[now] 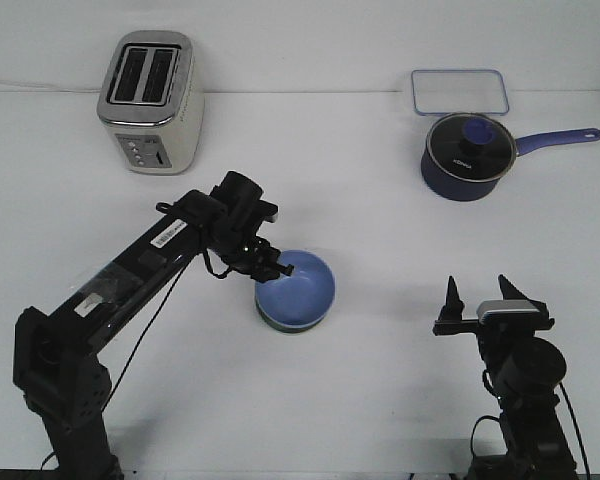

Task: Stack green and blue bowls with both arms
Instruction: 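Lower the blue bowl into the green bowl and open the left gripper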

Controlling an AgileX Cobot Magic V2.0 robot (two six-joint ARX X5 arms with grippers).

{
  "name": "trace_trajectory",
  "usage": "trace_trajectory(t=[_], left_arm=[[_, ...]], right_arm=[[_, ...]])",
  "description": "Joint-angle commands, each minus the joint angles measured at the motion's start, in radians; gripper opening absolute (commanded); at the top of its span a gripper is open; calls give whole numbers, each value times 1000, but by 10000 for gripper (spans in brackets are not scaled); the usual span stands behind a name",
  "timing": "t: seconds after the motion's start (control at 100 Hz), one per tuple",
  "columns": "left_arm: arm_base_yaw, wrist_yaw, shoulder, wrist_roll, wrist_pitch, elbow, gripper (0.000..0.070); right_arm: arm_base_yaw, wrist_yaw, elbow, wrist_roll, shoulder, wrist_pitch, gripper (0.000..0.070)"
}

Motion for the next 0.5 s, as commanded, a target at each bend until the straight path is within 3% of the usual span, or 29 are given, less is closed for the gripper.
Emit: trace_trajectory(t=[0.0, 0.13, 0.49], left_arm=[[1, -5, 11, -7, 1, 19, 4], [1, -62, 11, -5, 2, 19, 12], [7, -61, 12, -5, 11, 19, 15]], right_arm=[[2, 3, 0, 6, 4, 10, 582], [2, 3, 0, 6, 4, 10, 582], [2, 3, 0, 6, 4, 10, 582]])
